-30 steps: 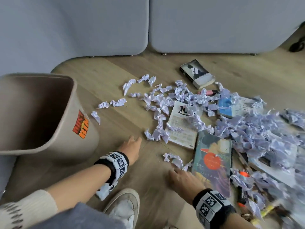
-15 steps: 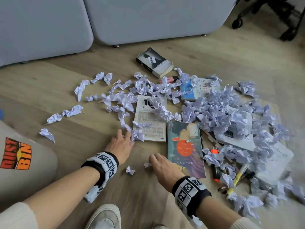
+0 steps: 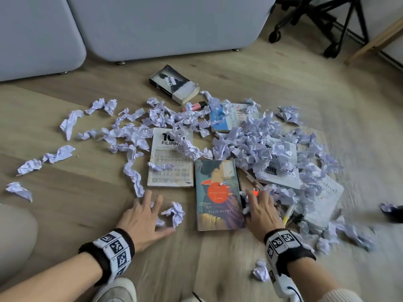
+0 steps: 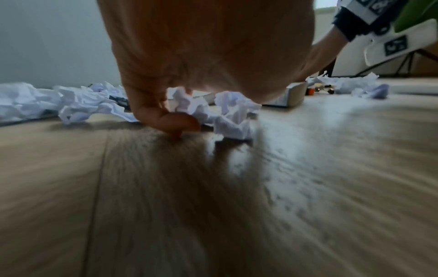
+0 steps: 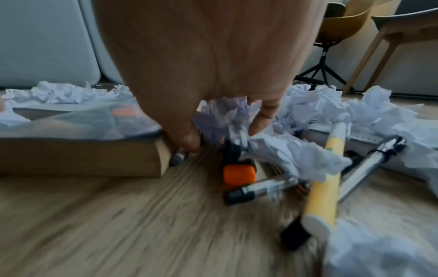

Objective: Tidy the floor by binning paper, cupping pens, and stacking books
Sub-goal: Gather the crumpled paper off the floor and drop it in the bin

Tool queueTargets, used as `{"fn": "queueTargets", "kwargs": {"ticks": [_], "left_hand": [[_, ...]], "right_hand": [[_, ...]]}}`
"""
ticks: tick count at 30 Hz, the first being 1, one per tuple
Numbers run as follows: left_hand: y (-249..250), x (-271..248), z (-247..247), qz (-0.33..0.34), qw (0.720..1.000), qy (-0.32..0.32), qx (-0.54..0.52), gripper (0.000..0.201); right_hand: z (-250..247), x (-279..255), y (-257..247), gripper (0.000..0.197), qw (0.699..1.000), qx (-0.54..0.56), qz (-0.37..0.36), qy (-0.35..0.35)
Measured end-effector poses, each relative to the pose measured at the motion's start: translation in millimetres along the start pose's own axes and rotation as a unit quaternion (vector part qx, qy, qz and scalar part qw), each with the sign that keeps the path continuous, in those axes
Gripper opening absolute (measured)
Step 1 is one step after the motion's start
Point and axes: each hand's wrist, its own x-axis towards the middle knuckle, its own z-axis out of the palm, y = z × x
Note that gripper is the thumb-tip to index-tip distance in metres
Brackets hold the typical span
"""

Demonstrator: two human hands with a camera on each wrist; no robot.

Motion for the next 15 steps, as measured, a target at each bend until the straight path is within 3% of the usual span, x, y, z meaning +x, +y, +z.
{"fn": "queueTargets", "kwargs": {"ticks": [2, 6, 8, 12, 15], "left_hand": [[-2, 0, 6, 0.027, 0.999, -0.006, 0.038, 0.106], [-1, 2, 9, 0.1, 0.995, -0.009, 0.003, 0.097], [-1, 6, 8, 0.128, 0.991, 0.031, 0.003, 0.09], [11, 19, -1, 0.185, 0.982, -0.028, -0.02, 0.046], [10, 23, 0, 0.206, 0.978, 0.002, 0.007, 0.032]], "right_hand": [[4, 6, 0, 0.04, 0.999, 0.004, -0.025, 0.033], [8, 25, 7, 0.004, 0.998, -0.035, -0.05, 0.027], [5, 35, 2, 0.006, 0.998, -0.008, -0.046, 0.043], [-24, 44, -24, 0.018, 0.991, 0.09, -0.04, 0.094], [-43, 48, -47, 0.021, 0.984, 0.134, -0.044, 0.11]]}}
